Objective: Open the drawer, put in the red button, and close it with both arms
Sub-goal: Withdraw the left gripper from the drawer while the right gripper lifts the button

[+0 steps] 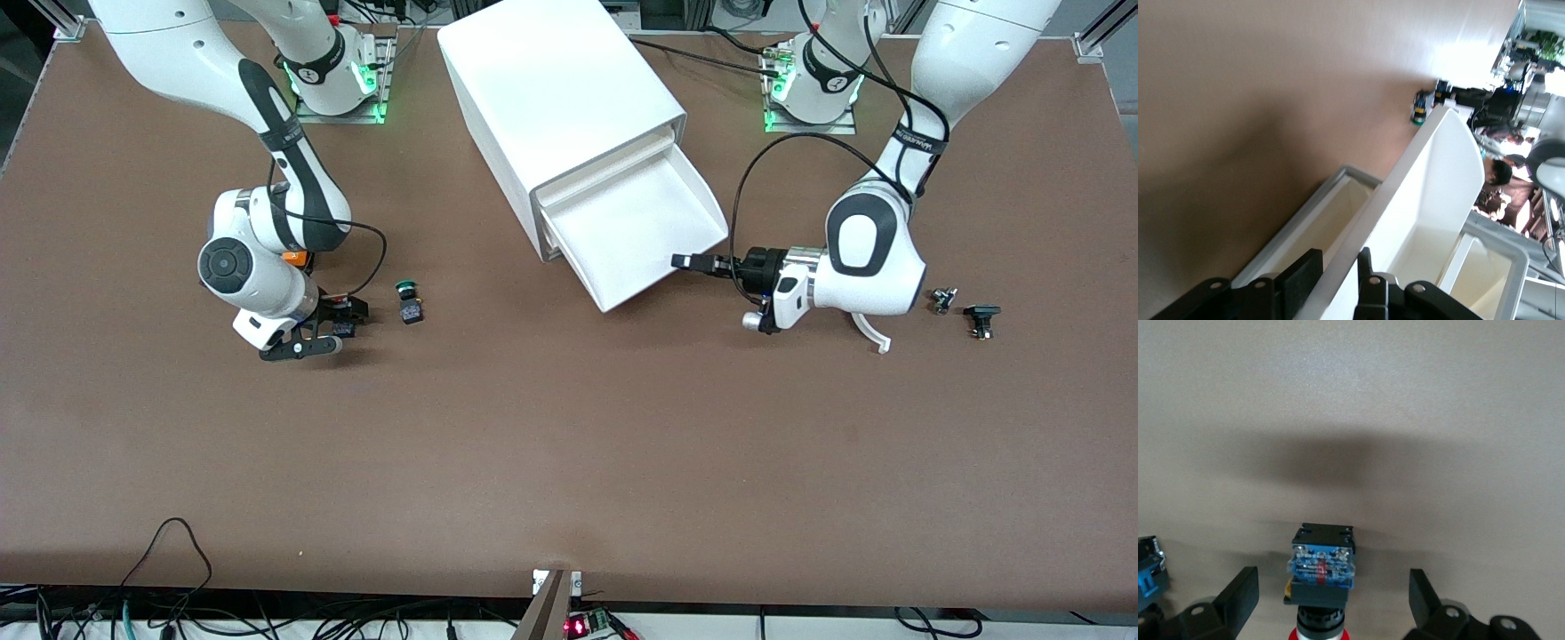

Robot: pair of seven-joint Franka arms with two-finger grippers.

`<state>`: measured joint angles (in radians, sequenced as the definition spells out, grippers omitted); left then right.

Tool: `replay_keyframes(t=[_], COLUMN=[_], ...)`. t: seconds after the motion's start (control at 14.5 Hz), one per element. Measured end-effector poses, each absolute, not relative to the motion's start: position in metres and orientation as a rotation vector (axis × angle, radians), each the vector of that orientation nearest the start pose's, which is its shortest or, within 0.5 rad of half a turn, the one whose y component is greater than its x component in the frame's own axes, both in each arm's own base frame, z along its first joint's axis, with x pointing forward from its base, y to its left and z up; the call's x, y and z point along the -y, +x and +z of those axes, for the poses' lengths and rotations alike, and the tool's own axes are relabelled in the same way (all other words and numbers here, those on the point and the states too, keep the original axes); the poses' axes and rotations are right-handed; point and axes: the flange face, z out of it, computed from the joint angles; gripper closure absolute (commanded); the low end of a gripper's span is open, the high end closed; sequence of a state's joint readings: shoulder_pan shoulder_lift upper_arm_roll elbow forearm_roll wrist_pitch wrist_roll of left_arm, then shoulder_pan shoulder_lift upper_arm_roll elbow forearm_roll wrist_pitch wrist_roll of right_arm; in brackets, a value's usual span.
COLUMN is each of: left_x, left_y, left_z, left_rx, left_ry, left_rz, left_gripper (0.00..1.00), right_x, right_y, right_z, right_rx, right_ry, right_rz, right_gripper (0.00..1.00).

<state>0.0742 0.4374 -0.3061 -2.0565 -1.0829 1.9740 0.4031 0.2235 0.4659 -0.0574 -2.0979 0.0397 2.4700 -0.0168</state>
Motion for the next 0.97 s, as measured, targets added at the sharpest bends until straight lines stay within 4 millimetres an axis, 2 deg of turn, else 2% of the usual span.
replay_keyframes(t=[0.14,0.21,0.28,0.34,0.48,0.62,0.76,0.97], left_x=[0.180,0.178,0.176,0.174,0.161,0.129,0.081,0.045], left_y=[0.536,0.539,0.542,0.546,0.560,0.574,0.584,0.588], left_z=[0.232,0.232,0.234,0.238,0.252,0.276,0.301,0.323], left_rx=[-0.117,-0.127,-0.132,-0.136,-0.167,-0.223,-0.285,-0.320], left_ry=[2.091,2.099,2.104,2.111,2.151,2.173,2.172,2.185], left_rz=[-0.435,-0.420,-0.407,-0.386,-0.287,-0.179,-0.087,-0.012], left_gripper=[0.00,0.00,0.00,0.00,0.00,0.00,0.00,0.00], right_x=[-0.095,-0.095,-0.095,-0.095,-0.095,-0.096,-0.096,-0.101], right_y=[0.564,0.564,0.564,0.564,0.563,0.563,0.563,0.564], right_z=[0.183,0.181,0.180,0.179,0.178,0.178,0.178,0.179], right_rx=[0.249,0.251,0.253,0.259,0.290,0.305,0.310,0.332], right_ry=[-3.138,-3.138,-3.138,-3.137,-3.134,-3.132,-3.131,-3.125], right_rz=[0.141,0.141,0.143,0.146,0.149,0.149,0.147,0.138], right_gripper=[0.04,0.13,0.28,0.38,0.53,0.65,0.71,0.71])
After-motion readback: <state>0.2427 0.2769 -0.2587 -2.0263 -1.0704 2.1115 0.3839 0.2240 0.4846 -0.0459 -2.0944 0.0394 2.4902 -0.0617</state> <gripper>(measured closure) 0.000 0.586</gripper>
